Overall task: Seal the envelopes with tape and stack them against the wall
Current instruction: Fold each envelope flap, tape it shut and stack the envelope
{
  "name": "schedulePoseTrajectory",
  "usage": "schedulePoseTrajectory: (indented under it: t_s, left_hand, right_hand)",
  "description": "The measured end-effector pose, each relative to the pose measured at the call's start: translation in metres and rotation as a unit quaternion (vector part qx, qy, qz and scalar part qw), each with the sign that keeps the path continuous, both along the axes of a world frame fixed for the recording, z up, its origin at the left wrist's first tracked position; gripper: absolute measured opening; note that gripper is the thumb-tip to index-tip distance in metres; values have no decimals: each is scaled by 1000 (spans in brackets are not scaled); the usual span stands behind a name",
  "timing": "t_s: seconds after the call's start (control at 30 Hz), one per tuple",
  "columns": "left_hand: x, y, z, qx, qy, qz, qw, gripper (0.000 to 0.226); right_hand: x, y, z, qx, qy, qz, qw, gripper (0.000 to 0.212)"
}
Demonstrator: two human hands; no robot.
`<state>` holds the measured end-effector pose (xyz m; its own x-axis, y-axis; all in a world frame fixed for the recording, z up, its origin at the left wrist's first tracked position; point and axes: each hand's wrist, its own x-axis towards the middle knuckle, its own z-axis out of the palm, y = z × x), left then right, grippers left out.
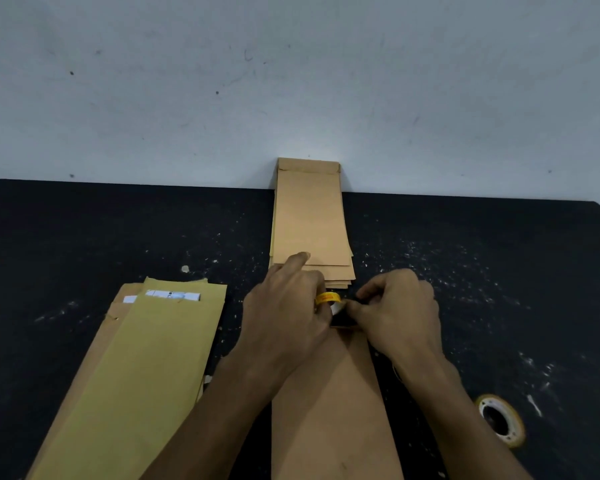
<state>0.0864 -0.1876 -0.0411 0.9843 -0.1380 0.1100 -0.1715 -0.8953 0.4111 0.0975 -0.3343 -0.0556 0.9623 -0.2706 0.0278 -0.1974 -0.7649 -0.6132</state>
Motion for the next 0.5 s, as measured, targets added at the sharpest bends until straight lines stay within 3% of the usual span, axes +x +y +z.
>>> schedulePoseTrajectory:
  t_s: [0.13, 0.23, 0.3, 0.4, 0.43, 0.5]
  left_hand:
    - [1, 9, 5, -18, 7, -24, 1000, 49]
    - [1, 19, 22, -218, -13, -40, 975, 43]
    - [-1, 20, 37, -425, 17, -35, 905, 42]
    - [-2, 18, 48, -675, 94, -47, 730, 53]
    - [-2, 17, 51, -711, 104, -54, 694, 54]
    - [-3, 15, 53, -734, 104, -61, 669, 56]
  right_hand:
    - [-3, 0, 4, 0, -2, 13, 1000, 16]
    - [-5, -5, 15, 88, -51, 36, 994, 10]
    - [-8, -5, 29, 201, -95, 52, 973, 8]
    - [-15, 3, 49, 395, -87, 69, 912, 4]
    - [-17, 6, 52, 428, -77, 66, 898, 4]
    - [-19, 11, 56, 460, -70, 54, 884, 5]
